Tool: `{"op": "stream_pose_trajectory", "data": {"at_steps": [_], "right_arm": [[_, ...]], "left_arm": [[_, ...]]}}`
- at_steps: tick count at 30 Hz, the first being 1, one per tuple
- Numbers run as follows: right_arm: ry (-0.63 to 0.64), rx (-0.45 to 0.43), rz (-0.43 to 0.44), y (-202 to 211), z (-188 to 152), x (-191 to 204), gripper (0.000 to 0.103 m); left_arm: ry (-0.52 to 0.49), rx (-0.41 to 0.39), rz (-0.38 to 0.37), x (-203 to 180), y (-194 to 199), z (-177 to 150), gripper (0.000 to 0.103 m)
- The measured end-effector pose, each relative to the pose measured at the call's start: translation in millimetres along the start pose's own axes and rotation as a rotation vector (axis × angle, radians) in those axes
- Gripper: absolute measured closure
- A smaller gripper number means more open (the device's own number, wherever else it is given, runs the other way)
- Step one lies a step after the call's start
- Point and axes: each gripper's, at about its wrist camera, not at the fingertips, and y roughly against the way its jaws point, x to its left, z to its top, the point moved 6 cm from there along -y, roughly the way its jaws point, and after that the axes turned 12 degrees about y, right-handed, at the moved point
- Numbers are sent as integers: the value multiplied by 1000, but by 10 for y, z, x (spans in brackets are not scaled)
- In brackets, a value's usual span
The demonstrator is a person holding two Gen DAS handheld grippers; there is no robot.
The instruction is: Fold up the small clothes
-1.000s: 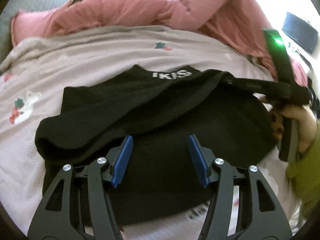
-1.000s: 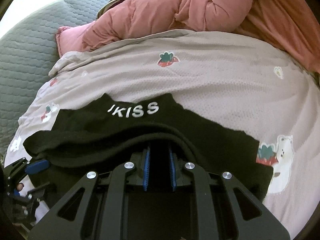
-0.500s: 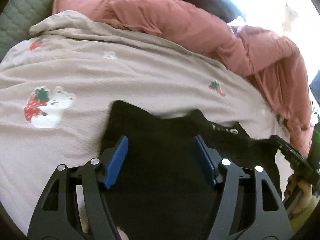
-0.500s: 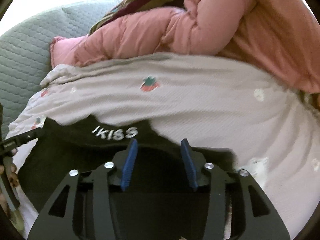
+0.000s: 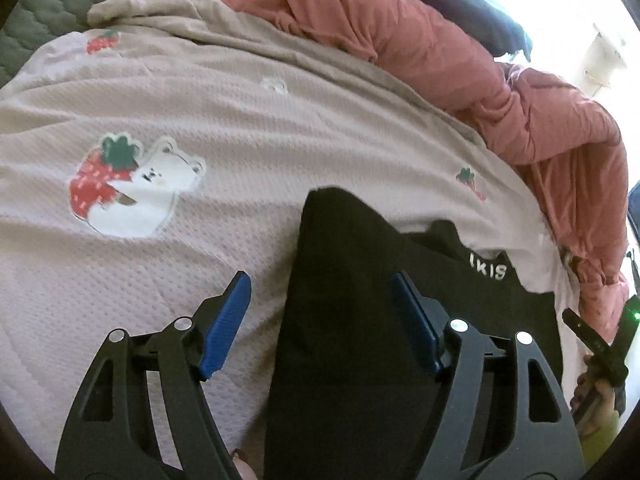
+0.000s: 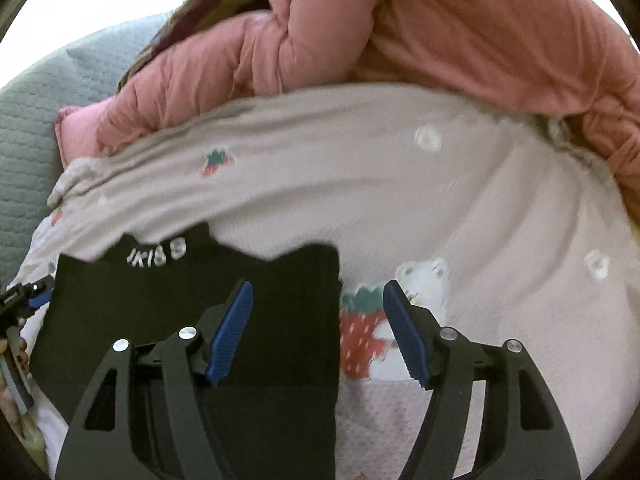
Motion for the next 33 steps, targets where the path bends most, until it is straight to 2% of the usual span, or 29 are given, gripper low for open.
{"op": "stream_pose_trajectory", "data": {"at_steps": [4, 6, 7, 9, 10, 11, 17, 19, 24, 25, 28, 30, 33], "right_arm": [[-39, 16, 48, -135, -45, 44, 38], [-50, 26, 65, -194, -51, 71, 45], [-47, 30, 72, -216, -56, 92, 54], [-28, 33, 70, -222, -62, 121, 68], [-18, 33, 63, -221, -70, 131, 81], [-13, 30, 57, -216, -67, 125, 94], [-16, -80, 50, 54, 52, 64, 94], [-6, -93, 47, 74, 88, 60, 94], [16, -28, 0, -122, -29, 65, 94], [20, -12, -14, -164, -64, 66, 93], [26, 26, -58, -288, -180, 39, 85], [1, 32, -63, -322, -230, 7, 84], [18, 32, -111, -265, -225, 20, 75]], "left_arm": [[-35, 8, 9, -14, -75, -60, 39], [-64, 13, 15, -31, -102, -84, 59], [-85, 11, 21, -51, -115, -101, 75], [-116, -2, 33, -82, -109, -118, 85], [-135, -13, 41, -104, -95, -123, 91], [-151, -29, 45, -132, -68, -122, 93], [-189, -143, 26, -281, 217, -31, 98], [-193, -163, 26, -285, 242, -9, 98], [-187, -110, 92, -154, 5, -74, 97], [-185, -103, 108, -127, -32, -93, 94], [-182, -94, 134, -71, -89, -128, 87], [-182, -91, 147, -54, -99, -142, 84], [-175, -95, 154, -35, -65, -151, 78]]}}
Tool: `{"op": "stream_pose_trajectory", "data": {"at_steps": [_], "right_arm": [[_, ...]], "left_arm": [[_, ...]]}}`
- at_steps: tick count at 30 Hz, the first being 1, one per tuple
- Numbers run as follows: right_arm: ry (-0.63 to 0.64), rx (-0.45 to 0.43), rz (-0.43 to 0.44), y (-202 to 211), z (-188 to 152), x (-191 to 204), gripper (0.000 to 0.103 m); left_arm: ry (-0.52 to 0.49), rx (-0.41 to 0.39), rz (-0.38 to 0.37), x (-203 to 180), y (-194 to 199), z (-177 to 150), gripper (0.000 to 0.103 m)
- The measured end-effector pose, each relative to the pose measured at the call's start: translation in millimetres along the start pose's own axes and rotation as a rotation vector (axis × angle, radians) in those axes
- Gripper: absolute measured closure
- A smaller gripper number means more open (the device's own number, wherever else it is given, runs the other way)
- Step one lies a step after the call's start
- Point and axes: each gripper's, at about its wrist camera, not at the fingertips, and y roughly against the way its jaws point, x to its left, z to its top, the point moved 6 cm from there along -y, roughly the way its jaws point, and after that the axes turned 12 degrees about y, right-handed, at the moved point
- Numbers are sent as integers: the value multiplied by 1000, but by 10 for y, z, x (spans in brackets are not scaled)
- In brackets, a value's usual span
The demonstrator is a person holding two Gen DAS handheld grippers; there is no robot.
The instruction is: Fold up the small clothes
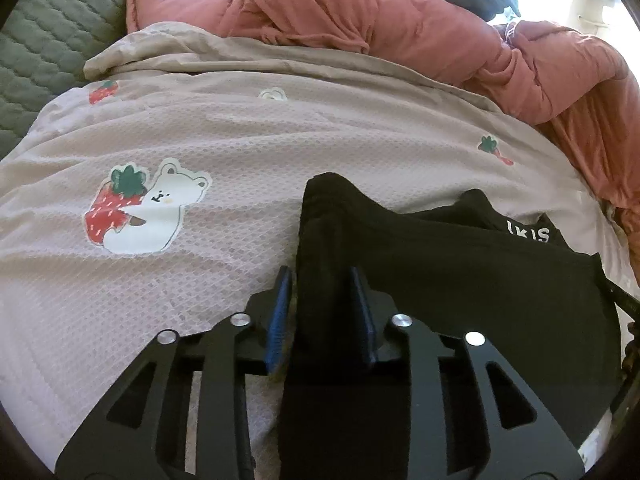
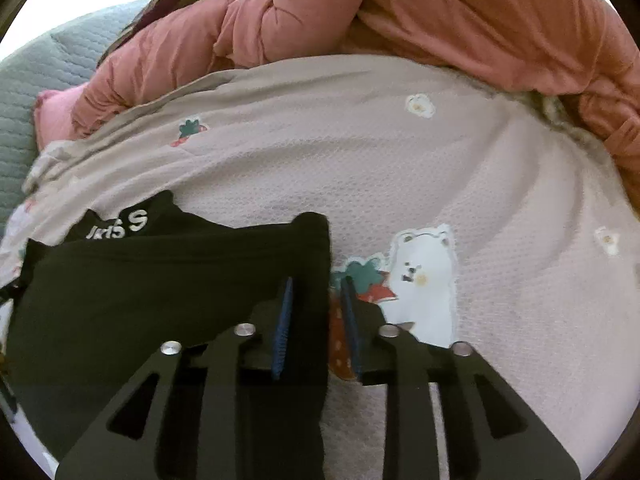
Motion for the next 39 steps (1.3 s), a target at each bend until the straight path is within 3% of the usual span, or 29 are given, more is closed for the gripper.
{"op": "stream_pose_trajectory", "data": {"at_steps": [3, 5, 10, 17, 20, 28, 37, 39], "right_arm": [[28, 2, -33, 70, -21, 44, 72], [37, 0, -40, 105, -46, 62, 62], [25, -4, -41, 165, -100, 60, 51], [31, -59, -20, 429, -144, 146, 36], [43, -88, -5, 578, -162, 224, 34], [127, -134, 21, 886, -239, 510, 33], [189, -114, 90, 999, -411, 818, 33], [192, -108, 105, 1004, -443, 863, 28]], "left_arm": [[4, 1, 12, 9, 35, -28, 73], [3, 5, 16, 4, 53, -45, 68], [-1, 13, 20, -6, 91, -66, 60], [0, 2, 15, -38, 219, -62, 58], [-1, -14, 15, -54, 309, -50, 49], [-29, -55, -10, -168, 602, -90, 39], [-77, -88, -42, -301, 893, -232, 27], [-90, -81, -38, -299, 926, -310, 24]]}}
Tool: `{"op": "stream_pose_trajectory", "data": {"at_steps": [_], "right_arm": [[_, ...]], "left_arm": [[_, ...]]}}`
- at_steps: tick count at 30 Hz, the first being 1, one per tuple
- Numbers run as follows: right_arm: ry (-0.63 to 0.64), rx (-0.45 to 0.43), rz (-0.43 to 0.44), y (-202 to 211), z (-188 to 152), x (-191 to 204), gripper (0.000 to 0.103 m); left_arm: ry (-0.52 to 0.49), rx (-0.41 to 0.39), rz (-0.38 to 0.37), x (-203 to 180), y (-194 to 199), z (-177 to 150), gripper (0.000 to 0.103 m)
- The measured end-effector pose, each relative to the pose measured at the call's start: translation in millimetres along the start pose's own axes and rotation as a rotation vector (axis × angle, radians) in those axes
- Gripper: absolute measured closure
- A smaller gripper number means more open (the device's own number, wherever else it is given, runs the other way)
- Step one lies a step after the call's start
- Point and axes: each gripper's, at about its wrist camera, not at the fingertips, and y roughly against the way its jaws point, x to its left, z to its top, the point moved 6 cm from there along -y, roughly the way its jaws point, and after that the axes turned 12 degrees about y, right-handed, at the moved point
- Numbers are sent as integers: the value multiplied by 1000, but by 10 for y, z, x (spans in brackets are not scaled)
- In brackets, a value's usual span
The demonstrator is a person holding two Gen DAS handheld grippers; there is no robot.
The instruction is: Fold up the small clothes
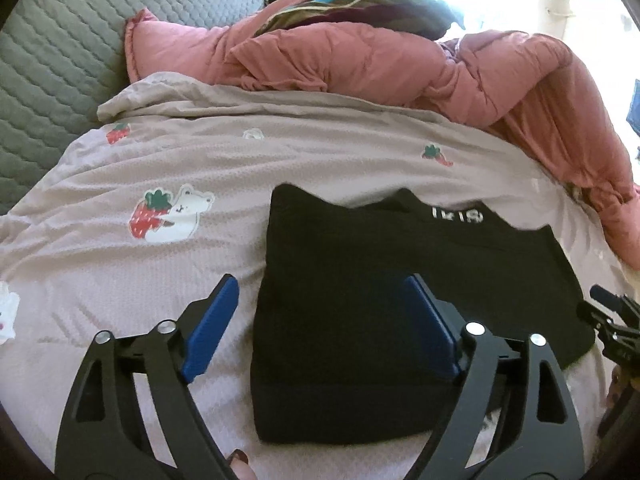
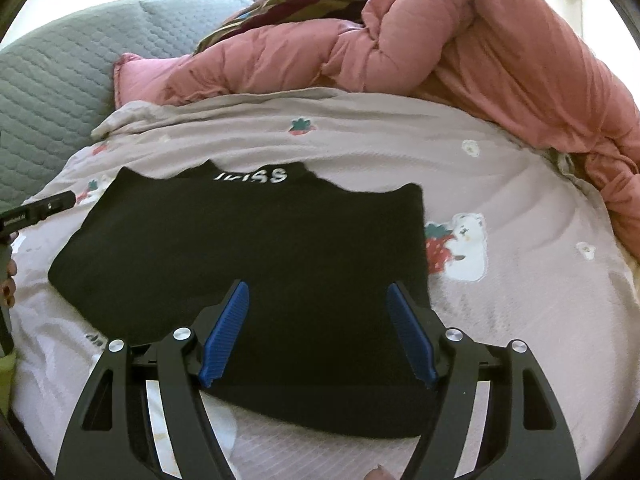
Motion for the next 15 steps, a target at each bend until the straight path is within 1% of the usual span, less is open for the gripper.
{"op": "stream_pose_trajectory", "data": {"at_steps": [1, 7, 12, 15], "right_arm": [[2, 1, 4, 2, -5, 17, 25], [17, 3, 36, 32, -35, 157, 25], [29, 23, 60, 23, -79, 255, 25], [24, 53, 73, -27, -133, 287, 25]], "left_arm": [[-6, 2, 0, -1, 17, -31, 24], [-50, 31, 9, -27, 76, -236, 21], [-76, 85, 27, -27, 10, -420, 21], [-85, 121, 53, -2, -53, -502, 21]]}}
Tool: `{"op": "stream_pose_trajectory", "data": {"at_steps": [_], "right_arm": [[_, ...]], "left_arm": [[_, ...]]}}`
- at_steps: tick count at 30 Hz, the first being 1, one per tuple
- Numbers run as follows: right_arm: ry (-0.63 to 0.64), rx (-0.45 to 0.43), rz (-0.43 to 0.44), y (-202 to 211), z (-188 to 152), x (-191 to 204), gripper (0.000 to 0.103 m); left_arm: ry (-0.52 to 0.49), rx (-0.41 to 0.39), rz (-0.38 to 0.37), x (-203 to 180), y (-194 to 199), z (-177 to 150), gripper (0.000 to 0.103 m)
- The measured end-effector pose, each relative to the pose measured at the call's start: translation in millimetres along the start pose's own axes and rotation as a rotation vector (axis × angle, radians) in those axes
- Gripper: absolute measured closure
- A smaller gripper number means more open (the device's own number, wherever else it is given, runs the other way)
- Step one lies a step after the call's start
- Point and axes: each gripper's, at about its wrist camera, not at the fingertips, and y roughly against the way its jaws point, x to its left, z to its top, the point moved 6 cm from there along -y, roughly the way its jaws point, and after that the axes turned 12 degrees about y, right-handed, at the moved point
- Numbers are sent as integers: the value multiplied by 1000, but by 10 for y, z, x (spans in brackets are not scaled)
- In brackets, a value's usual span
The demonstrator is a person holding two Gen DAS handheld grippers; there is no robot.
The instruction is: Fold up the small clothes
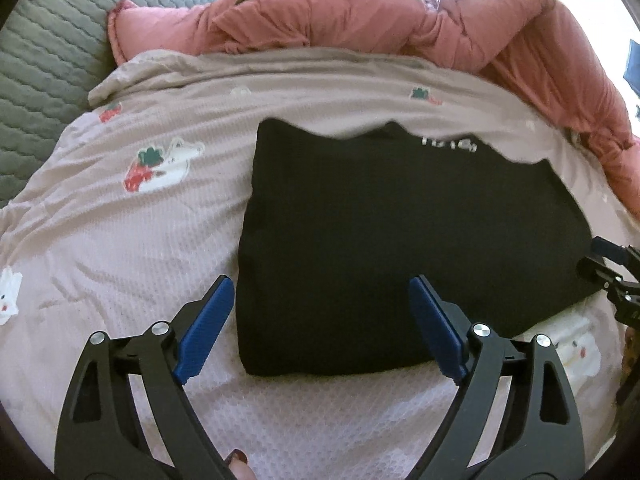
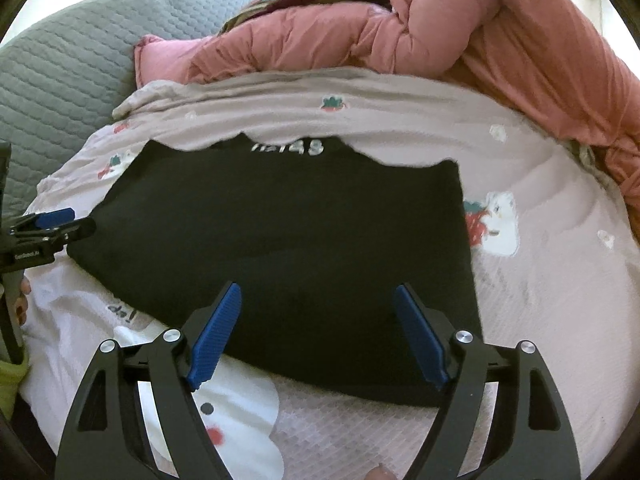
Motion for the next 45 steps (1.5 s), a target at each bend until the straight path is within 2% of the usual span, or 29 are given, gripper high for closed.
{"op": "stream_pose_trajectory", "data": {"at_steps": [5, 8, 11, 18, 20, 21, 33, 45], "right_arm": [[-12, 47, 4, -95, -109, 19, 23], [-8, 56, 1, -101, -122, 31, 23], [-13, 59, -1, -88, -121, 17, 23], [-24, 5, 21, 75, -33, 62, 23], [-12, -8, 29, 123, 20, 113, 11], [-6, -18, 29, 150, 44, 135, 11], [106, -77, 71, 288, 354, 600, 8], [251, -60, 136, 97, 506, 1297, 8]], "left_arm": [[0, 66, 15, 42, -132, -106, 21], [1, 73, 14, 49, -142, -122, 21], [5, 66, 2, 48, -126, -109, 19], [42, 13, -34, 106, -6, 20, 17], [54, -4, -33, 141, 30, 61, 12], [60, -11, -31, 162, 46, 79, 11], [170, -80, -18, 531, 221, 272, 10], [220, -86, 4, 716, 217, 329, 10]]}}
